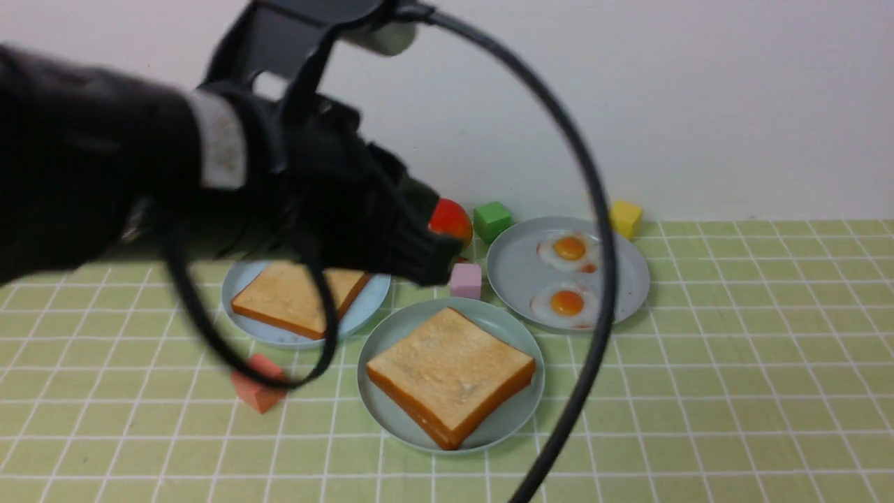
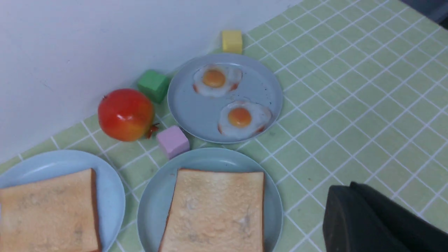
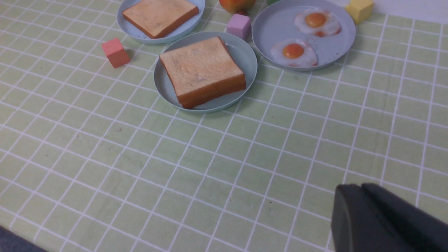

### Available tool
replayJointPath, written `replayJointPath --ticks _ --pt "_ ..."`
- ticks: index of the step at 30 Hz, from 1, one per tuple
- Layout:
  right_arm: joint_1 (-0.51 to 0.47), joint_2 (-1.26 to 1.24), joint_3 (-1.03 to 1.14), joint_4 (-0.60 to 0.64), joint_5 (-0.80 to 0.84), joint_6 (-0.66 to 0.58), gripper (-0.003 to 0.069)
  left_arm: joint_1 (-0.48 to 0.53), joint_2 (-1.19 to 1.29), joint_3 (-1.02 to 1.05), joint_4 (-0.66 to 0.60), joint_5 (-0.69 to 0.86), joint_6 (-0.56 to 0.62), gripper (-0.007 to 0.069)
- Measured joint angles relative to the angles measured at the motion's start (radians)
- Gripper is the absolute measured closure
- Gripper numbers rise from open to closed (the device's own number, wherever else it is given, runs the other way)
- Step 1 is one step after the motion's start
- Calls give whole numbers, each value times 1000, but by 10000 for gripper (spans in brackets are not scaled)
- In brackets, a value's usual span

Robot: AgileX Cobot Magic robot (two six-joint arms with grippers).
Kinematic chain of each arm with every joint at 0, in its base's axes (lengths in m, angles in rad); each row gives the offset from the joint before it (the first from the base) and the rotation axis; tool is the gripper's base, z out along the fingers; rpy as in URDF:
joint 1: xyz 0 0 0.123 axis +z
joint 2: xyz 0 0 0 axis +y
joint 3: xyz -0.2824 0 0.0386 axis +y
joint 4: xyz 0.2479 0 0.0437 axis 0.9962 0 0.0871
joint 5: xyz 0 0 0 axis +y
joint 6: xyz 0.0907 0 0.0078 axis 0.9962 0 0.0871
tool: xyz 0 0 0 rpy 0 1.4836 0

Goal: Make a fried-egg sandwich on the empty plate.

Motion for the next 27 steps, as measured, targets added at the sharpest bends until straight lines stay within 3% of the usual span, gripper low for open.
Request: replayJointPath --ticks 9,12,21,27 --pt "0 -62 29 -106 32 102 622 0 -464 534 -72 -335 0 638" --pt "0 -137 104 -162 31 155 657 0 -654 712 -85 -452 0 638" --pt "0 -333 273 -187 -81 323 662 0 -882 884 -87 -505 0 638" --pt "0 -378 452 -215 -382 404 661 0 -888 898 -87 -495 0 638"
